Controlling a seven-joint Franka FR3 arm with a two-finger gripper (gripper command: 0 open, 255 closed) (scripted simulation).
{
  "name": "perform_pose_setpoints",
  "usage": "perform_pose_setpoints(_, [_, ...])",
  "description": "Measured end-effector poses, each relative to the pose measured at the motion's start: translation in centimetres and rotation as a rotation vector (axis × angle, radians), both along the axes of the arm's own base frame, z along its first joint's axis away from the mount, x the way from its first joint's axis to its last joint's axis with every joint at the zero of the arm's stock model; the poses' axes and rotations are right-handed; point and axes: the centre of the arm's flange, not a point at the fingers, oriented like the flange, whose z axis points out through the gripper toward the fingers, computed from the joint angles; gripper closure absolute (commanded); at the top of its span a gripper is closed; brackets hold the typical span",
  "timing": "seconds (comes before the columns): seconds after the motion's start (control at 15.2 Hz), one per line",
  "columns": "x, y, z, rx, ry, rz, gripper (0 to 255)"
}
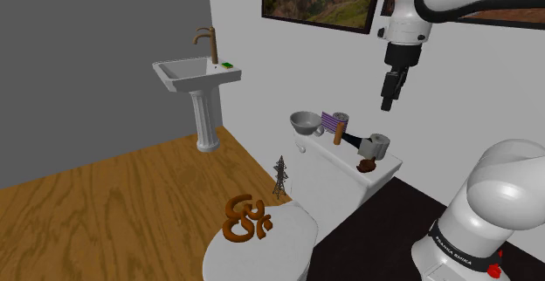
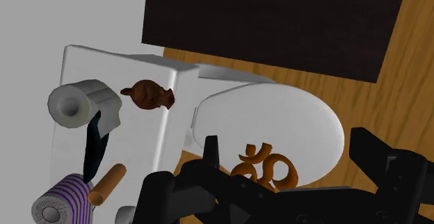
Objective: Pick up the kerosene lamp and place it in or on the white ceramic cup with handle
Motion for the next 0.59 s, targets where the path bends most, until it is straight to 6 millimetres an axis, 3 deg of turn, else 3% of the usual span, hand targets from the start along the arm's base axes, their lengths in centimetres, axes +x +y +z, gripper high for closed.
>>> perform_pose_setpoints(0.59, [0.5,-6.5,-9.8,0.012,-0.006,0.151,0])
